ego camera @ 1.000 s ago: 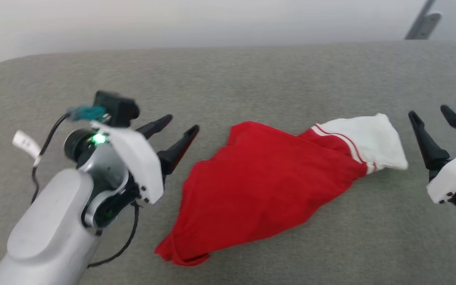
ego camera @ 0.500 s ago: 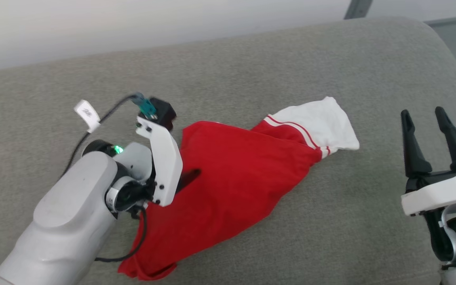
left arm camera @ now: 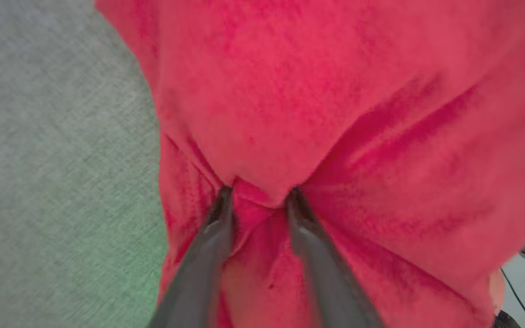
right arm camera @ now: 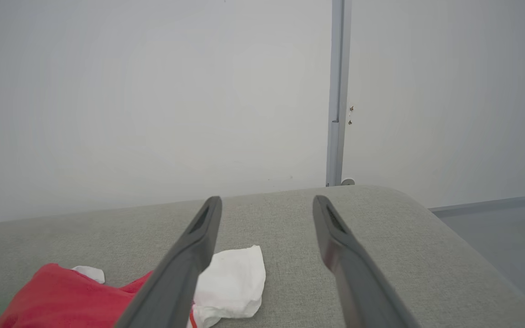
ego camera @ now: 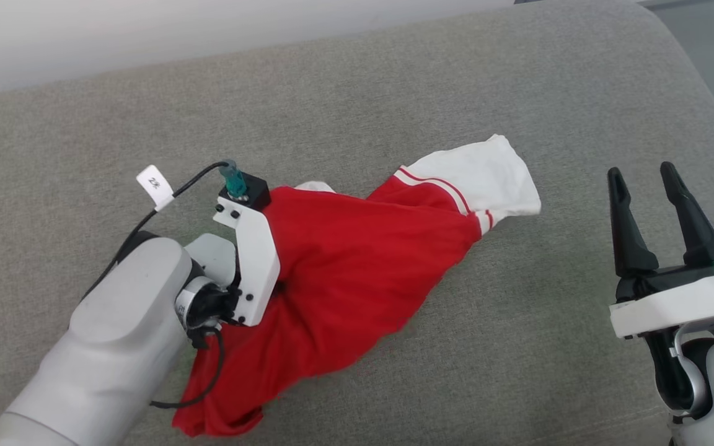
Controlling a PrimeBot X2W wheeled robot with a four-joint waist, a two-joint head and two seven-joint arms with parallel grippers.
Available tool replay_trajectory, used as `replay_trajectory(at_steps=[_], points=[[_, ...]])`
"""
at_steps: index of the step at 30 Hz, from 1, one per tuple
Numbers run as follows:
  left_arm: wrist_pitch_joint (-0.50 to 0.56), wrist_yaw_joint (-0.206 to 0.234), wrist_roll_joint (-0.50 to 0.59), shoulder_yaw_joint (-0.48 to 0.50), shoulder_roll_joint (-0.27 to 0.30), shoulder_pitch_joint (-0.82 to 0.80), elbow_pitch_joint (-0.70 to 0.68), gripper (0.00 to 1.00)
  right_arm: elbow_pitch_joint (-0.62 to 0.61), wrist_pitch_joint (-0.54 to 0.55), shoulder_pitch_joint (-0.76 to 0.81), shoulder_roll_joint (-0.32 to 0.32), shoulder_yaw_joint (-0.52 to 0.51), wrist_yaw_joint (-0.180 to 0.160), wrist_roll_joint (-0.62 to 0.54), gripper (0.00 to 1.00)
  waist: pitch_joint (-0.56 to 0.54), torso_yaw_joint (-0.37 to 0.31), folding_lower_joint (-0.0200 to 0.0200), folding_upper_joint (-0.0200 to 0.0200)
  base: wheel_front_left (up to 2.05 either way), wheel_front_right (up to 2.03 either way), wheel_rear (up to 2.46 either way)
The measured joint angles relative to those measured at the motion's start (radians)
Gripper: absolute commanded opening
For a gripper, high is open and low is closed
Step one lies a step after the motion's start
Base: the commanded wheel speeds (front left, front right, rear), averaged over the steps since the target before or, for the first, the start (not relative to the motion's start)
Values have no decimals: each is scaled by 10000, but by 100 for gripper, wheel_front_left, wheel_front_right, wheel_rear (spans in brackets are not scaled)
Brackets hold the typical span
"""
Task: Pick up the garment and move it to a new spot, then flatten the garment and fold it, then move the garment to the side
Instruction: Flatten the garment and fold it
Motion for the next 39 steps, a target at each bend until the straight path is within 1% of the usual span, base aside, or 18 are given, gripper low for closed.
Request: replay_trajectory(at_steps=[3,6,8,13,16,17,20,23,27,29,30,33,39], points=[[-288,-104,31,-23,-98,-88,263,0,-15,-23,-27,0,-90,0,36,100,-5,104,0,0,0,0,0],[-591,-188,52,0,-12,-169,410,0,-23,-23,-7,-8,-274,0,35,100,-83,250,0,0,0,0,0],[-811,-186,130,88,282,-276,527,0,-27,-4,93,-52,-410,0,19,100,-149,363,0,0,0,0,0],[-1256,-4,253,481,1331,-541,727,0,-207,128,284,13,-700,0,-77,100,-349,661,0,0,0,0,0],[-1643,33,355,681,1793,-802,685,0,-336,228,352,67,-834,0,-165,100,-454,831,0,0,0,0,0],[-1643,33,355,681,1793,-802,685,0,-336,228,352,67,-834,0,-165,100,-454,831,0,0,0,0,0],[-1923,35,385,911,2127,-877,616,0,-414,330,460,107,-855,0,-276,100,-533,978,0,0,0,0,0],[-1935,-13,33,1097,2134,-866,299,0,-510,422,490,153,-853,0,-303,100,-617,1075,0,0,0,0,0],[-1580,-157,-433,1034,2184,-380,-700,0,-637,495,545,169,-892,0,-330,100,-671,1160,0,0,0,0,0],[-1369,-146,-648,989,2220,97,-1398,0,-679,527,618,174,-915,0,-349,100,-672,1185,0,0,0,0,0],[-1254,-69,-713,955,2247,350,-1745,0,-706,564,656,184,-928,0,-366,100,-665,1194,0,0,0,0,0],[-863,309,-1007,780,2334,1171,-3085,0,-759,606,687,205,-1001,0,-374,100,-622,1204,0,0,0,0,0],[-307,1216,-1114,303,2491,2598,-5703,0,-834,671,688,228,-1120,0,-364,100,-505,1210,0,0,0,0,0]])
